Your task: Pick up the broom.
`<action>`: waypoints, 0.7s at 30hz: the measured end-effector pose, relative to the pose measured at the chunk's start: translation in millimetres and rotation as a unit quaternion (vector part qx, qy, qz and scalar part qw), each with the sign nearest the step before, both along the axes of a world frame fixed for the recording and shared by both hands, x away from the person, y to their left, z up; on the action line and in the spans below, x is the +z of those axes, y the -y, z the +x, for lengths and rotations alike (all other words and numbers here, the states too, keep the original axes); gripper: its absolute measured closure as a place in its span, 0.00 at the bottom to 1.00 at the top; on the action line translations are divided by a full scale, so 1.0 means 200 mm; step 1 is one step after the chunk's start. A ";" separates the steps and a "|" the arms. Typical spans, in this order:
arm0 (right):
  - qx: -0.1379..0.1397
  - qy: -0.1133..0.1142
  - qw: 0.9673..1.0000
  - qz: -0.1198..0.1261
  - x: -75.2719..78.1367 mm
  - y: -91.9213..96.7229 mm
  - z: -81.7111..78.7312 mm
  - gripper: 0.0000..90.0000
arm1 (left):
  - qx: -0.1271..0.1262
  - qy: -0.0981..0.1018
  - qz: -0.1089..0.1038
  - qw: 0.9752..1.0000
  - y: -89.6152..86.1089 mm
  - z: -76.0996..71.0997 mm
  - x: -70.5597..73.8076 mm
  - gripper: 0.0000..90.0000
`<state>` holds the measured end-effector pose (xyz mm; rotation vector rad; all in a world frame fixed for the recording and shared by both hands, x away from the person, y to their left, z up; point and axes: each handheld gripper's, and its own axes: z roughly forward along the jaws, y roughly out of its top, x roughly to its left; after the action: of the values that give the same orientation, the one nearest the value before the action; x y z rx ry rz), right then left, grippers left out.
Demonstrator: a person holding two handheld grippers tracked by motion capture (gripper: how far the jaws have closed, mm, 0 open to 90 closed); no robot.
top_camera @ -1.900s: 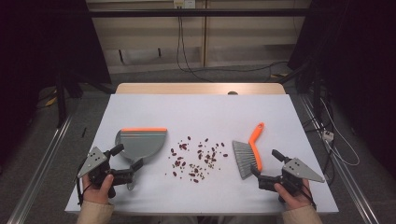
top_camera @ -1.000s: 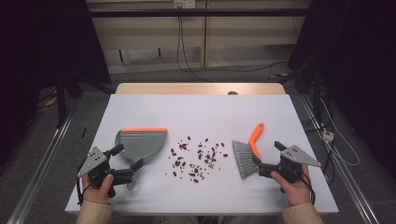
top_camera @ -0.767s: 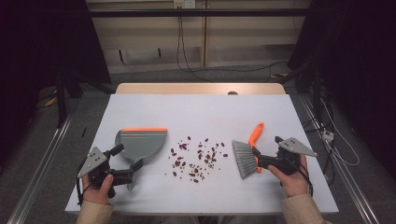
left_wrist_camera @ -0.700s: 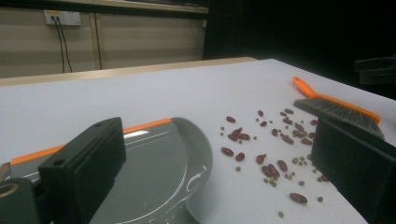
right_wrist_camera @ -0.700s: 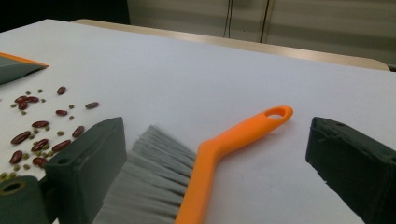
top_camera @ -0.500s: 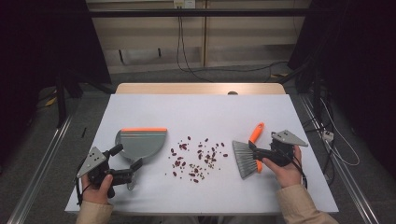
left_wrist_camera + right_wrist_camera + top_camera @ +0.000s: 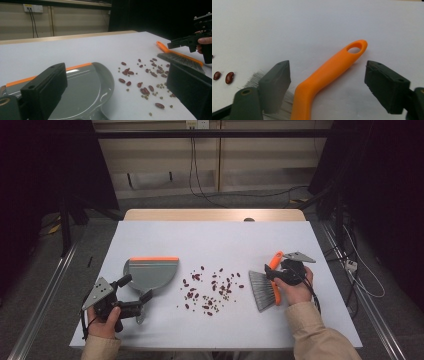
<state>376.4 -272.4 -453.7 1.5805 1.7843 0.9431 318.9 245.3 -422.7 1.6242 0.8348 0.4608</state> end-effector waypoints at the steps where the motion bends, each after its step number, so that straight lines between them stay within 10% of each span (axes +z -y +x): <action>1: -0.002 -0.004 1.000 -0.001 -0.01 -0.01 0.01 0.27 | 0.000 0.000 0.000 1.000 0.00 0.00 0.00 0.04; 21: 0.003 -0.070 0.997 -0.027 -0.04 -0.07 0.06 0.53 | -0.002 0.002 0.002 1.000 0.00 0.00 0.00 0.04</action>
<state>389.0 -257.6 -461.4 1.6435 1.8936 0.7970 319.0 245.4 -422.3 1.6273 0.8282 0.4617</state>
